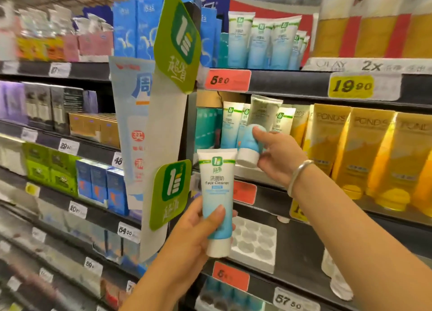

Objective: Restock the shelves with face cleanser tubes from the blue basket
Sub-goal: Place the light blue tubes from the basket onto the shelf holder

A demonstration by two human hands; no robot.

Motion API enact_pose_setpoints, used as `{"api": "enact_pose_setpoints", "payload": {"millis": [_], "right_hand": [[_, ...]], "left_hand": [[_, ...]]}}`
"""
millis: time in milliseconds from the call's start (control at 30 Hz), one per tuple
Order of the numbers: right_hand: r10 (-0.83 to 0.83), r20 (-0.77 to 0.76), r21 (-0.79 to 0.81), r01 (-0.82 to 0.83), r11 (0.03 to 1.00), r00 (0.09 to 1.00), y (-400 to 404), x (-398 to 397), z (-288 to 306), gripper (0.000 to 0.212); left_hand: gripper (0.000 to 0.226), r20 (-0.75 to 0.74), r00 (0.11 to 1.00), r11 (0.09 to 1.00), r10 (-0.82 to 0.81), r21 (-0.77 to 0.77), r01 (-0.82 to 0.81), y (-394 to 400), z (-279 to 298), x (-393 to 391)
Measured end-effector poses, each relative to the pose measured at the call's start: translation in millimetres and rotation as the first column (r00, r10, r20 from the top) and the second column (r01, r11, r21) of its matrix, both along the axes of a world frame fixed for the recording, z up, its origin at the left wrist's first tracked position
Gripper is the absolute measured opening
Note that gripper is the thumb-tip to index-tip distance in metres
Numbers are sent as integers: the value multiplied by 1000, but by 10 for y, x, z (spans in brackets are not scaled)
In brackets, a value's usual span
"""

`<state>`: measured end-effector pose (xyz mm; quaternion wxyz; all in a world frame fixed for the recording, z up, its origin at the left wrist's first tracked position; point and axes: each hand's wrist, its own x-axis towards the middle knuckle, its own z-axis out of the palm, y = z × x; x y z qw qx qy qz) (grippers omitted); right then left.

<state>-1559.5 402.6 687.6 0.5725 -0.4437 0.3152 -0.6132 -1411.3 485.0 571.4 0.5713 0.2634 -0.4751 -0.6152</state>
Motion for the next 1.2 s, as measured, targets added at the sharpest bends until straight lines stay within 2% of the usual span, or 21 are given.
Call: {"api": "enact_pose_setpoints", "payload": {"millis": [167,267,367,467,567,667,967,1133,1200], "right_hand": [[-247,-199,-64,239,969,948,-371,111,10,31],[-377,-376,-202,322,925,846,-576,229,70,29],[-468,-475,-354,325,877,745,-765,337,94,30],[-499,-544,-388,325,862,674,-899,423,57,32],[-508,-569,-376,345,860,647,-961,506,28,37],[-547,-576,-421,353,836,608,-980,562,4,31],[-516,-796,-388,388,836,315,-1075,585,75,44],[-405,-863,-288,365,885,301,-1065,649,160,40],[-369,-842,-229,358,905,395,-960,571,97,37]], "left_hand": [[34,6,998,997,-68,-20,68,-154,33,-4],[38,-11,997,996,-82,-29,81,-244,73,57],[48,4,997,996,-77,-37,77,-320,73,133],[48,34,997,997,-73,-33,74,-351,23,183],[45,34,997,997,-74,-34,76,-357,-20,218],[46,30,996,995,-86,-38,88,-353,-37,240],[49,19,995,995,-93,-35,94,-355,21,268],[49,-1,994,994,-110,7,110,-364,67,293],[47,-19,992,992,-124,9,124,-348,71,278]]}}
